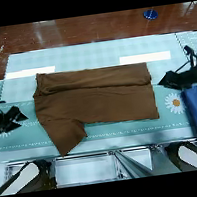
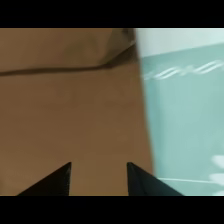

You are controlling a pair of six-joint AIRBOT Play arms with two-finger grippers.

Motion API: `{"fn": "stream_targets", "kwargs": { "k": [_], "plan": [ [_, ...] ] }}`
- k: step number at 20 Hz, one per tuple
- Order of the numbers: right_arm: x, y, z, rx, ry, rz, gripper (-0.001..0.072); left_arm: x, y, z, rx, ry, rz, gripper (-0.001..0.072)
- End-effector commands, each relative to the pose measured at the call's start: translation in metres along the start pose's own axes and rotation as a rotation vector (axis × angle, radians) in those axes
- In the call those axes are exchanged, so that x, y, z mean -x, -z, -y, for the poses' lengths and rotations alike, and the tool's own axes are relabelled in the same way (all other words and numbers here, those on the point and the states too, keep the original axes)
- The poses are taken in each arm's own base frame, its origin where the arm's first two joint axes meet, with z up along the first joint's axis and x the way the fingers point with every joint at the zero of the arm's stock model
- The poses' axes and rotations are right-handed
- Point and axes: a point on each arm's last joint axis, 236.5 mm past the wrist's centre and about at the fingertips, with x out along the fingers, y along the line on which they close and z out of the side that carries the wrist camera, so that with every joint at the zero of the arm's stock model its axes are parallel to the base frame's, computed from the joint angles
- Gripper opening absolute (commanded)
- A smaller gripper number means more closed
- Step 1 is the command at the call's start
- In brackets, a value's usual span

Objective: Fold the shirts.

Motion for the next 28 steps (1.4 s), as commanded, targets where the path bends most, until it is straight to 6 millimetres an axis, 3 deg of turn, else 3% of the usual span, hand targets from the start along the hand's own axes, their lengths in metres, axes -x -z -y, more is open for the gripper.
{"fn": "stream_targets", "kwargs": {
  "k": [1, 7, 10, 12, 13, 14, 15, 17, 19, 20, 24, 28],
  "plan": [
    [0.0, 0.02, -0.029, -0.011, -0.134, 0.088, 0.0408, -0.02, 0.033, 0.021, 0.12, 0.281, 0.018, 0.0505],
    [0.002, 0.017, -0.034, -0.038, -0.157, 0.1, 0.0408, -0.056, 0.084, 0.033, 0.014, 0.222, -0.132, 0.0505],
    [0.012, 0.005, -0.035, -0.054, -0.155, 0.136, 0.0408, -0.066, 0.097, 0.025, -0.022, 0.136, -0.189, 0.0505],
    [0.023, -0.007, -0.021, -0.087, -0.136, 0.179, 0.0408, -0.071, 0.102, 0.033, -0.015, 0.159, -0.218, 0.0504],
    [0.028, -0.01, -0.005, -0.115, -0.105, 0.193, 0.0408, -0.074, 0.107, 0.038, -0.024, 0.172, -0.242, 0.0497],
    [0.031, -0.005, 0.017, -0.15, -0.046, 0.179, 0.0408, -0.077, 0.112, 0.04, -0.038, 0.168, -0.268, 0.0387],
    [0.032, 0.009, 0.042, -0.187, 0.036, 0.131, 0.0408, -0.079, 0.116, 0.041, -0.077, 0.166, -0.284, 0.0043],
    [0.027, 0.063, 0.082, -0.28, 0.179, -0.047, 0.0408, -0.08, 0.109, 0.044, -0.095, 0.166, -0.258, 0.0018],
    [0.01, 0.107, 0.081, -0.319, 0.159, -0.189, 0.0408, -0.076, 0.098, 0.048, -0.106, 0.17, -0.23, 0.0018],
    [0.002, 0.119, 0.075, -0.33, 0.126, -0.22, 0.0408, -0.073, 0.093, 0.05, -0.112, 0.172, -0.217, 0.0018],
    [-0.02, 0.146, 0.061, -0.361, 0.034, -0.277, 0.0408, -0.067, 0.083, 0.06, -0.111, 0.198, -0.191, 0.0018],
    [-0.031, 0.144, 0.066, -0.39, 0.026, -0.277, 0.0407, -0.067, 0.082, 0.062, -0.121, 0.208, -0.189, 0.0018]
  ]
}}
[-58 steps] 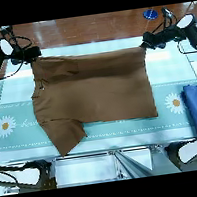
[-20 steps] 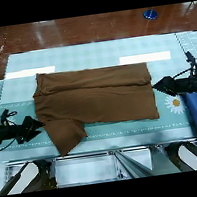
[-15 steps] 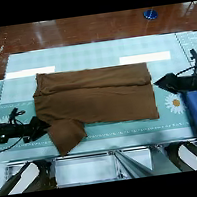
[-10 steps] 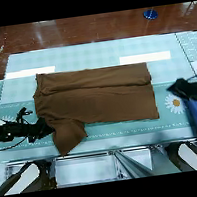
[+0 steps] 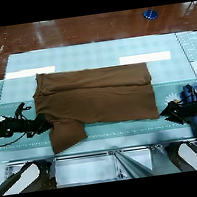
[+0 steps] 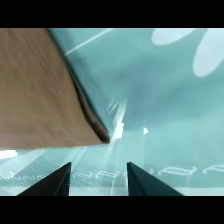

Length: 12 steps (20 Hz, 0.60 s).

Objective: Fold the shirts.

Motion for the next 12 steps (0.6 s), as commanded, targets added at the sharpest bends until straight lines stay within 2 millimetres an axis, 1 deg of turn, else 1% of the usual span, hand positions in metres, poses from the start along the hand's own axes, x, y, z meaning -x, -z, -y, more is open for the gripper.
{"fn": "stream_targets", "kwargs": {
  "k": [1, 3, 4, 5, 6, 8, 9, 10, 11, 12],
  "plan": [
    [-0.015, 0.003, 0.001, -0.033, -0.031, -0.046, 0.0408, 0.001, 0.0, 0.006, -0.006, 0.022, -0.002, 0.0018],
    [-0.025, -0.003, -0.008, -0.053, -0.093, -0.062, 0.0407, 0.001, -0.001, 0.006, -0.006, 0.022, -0.001, 0.0018],
    [-0.029, -0.012, -0.016, -0.061, -0.136, -0.045, 0.0407, 0.001, -0.001, 0.006, -0.006, 0.021, 0.0, 0.0018],
    [-0.033, -0.025, -0.022, -0.073, -0.177, -0.005, 0.0407, 0.001, -0.002, 0.006, -0.006, 0.02, 0.005, 0.0018],
    [-0.038, -0.029, -0.03, -0.075, -0.207, -0.008, 0.0407, 0.001, -0.003, 0.005, -0.008, 0.019, 0.009, 0.0018],
    [-0.055, -0.024, -0.047, -0.017, -0.218, -0.072, 0.0404, 0.001, -0.003, 0.006, -0.007, 0.022, 0.011, 0.0018],
    [-0.058, -0.027, -0.056, 0.021, -0.219, -0.081, 0.0322, 0.001, -0.004, 0.007, -0.006, 0.026, 0.012, 0.0018],
    [-0.057, -0.03, -0.068, 0.066, -0.224, -0.077, 0.0164, 0.003, -0.006, 0.008, -0.011, 0.026, 0.017, 0.0018],
    [-0.052, -0.035, -0.082, 0.127, -0.238, -0.068, 0.0026, 0.007, -0.01, 0.012, -0.021, 0.028, 0.026, 0.0018],
    [-0.042, -0.039, -0.096, 0.182, -0.255, -0.071, 0.0023, 0.015, -0.018, 0.017, -0.038, 0.033, 0.039, 0.0018]
  ]
}}
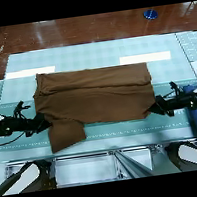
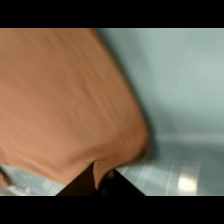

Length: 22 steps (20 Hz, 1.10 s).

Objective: Fold the shirts.

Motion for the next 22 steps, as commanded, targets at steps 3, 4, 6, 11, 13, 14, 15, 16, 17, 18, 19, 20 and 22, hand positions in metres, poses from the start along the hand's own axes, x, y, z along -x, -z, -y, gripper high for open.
{"fn": "stream_targets", "kwargs": {
  "k": [3, 4, 6, 11, 13, 14, 15, 16, 17, 18, 19, 20, 22],
  "plan": [
    [0.031, -0.034, -0.076, 0.216, -0.084, 0.028, 0.0023, 0.046, -0.046, 0.039, -0.098, 0.039, 0.103, 0.0018],
    [0.041, -0.048, -0.081, 0.226, -0.068, 0.063, 0.0023, 0.062, -0.065, 0.052, -0.127, 0.052, 0.16, 0.0018],
    [0.054, -0.075, -0.096, 0.249, -0.065, 0.132, 0.0023, 0.083, -0.101, 0.073, -0.161, 0.06, 0.238, 0.0018],
    [0.066, -0.138, -0.127, 0.263, -0.117, 0.24, 0.0023, 0.089, -0.173, 0.142, -0.235, 0.142, 0.258, 0.0018],
    [0.064, -0.158, -0.132, 0.263, -0.126, 0.252, 0.0023, 0.08, -0.203, 0.163, -0.238, 0.153, 0.253, 0.0018],
    [0.062, -0.167, -0.133, 0.262, -0.129, 0.254, 0.0023, 0.073, -0.215, 0.17, -0.238, 0.156, 0.246, 0.0018],
    [0.059, -0.176, -0.134, 0.261, -0.131, 0.255, 0.0023, 0.065, -0.225, 0.175, -0.237, 0.159, 0.233, 0.0018],
    [0.055, -0.185, -0.133, 0.258, -0.129, 0.259, 0.0023, 0.055, -0.232, 0.179, -0.233, 0.16, 0.211, 0.0018],
    [0.051, -0.193, -0.132, 0.251, -0.131, 0.262, 0.0023, 0.044, -0.237, 0.18, -0.238, 0.159, 0.184, 0.0018],
    [0.047, -0.202, -0.13, 0.241, -0.13, 0.269, 0.0023, 0.033, -0.239, 0.179, -0.239, 0.157, 0.158, 0.0018],
    [0.043, -0.209, -0.127, 0.227, -0.135, 0.274, 0.0024, 0.022, -0.241, 0.176, -0.217, 0.154, 0.137, 0.0017],
    [0.039, -0.216, -0.125, 0.209, -0.144, 0.283, 0.0026, 0.013, -0.244, 0.172, -0.197, 0.15, 0.129, 0.0019],
    [0.033, -0.227, -0.119, 0.185, -0.139, 0.31, 0.0323, 0.002, -0.246, 0.166, -0.181, 0.146, 0.117, 0.0348]
  ]
}}
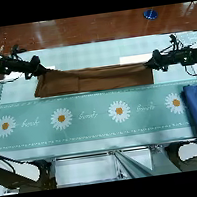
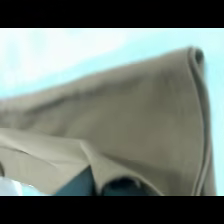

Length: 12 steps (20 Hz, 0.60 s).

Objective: Fold the shirts.

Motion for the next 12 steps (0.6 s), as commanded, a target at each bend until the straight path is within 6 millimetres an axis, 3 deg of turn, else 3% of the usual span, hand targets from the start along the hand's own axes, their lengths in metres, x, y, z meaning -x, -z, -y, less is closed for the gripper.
{"fn": "stream_targets", "kwargs": {
  "k": [1, 3, 5, 8, 10, 12],
  "plan": [
    [-0.011, -0.018, 0.011, -0.023, 0.006, 0.043, 0.0415, -0.02, 0.0, -0.01, 0.036, -0.001, -0.044, 0.0506],
    [0.01, -0.02, 0.012, -0.008, 0.004, 0.033, 0.0412, -0.001, 0.004, -0.015, 0.039, 0.003, -0.086, 0.0506],
    [0.051, -0.022, 0.023, -0.001, 0.03, 0.039, 0.0408, 0.04, 0.012, -0.043, 0.054, -0.082, -0.144, 0.0506],
    [0.111, -0.013, 0.073, -0.044, 0.229, 0.07, 0.0408, 0.117, 0.005, -0.081, 0.05, -0.259, -0.019, 0.0505],
    [0.118, -0.001, 0.095, -0.11, 0.28, 0.108, 0.0408, 0.16, -0.011, -0.069, 0.031, -0.289, 0.221, 0.0505],
    [0.094, 0.01, 0.099, -0.178, 0.23, 0.122, 0.0408, 0.172, -0.002, -0.041, -0.023, -0.269, 0.405, 0.0505]
  ]
}}
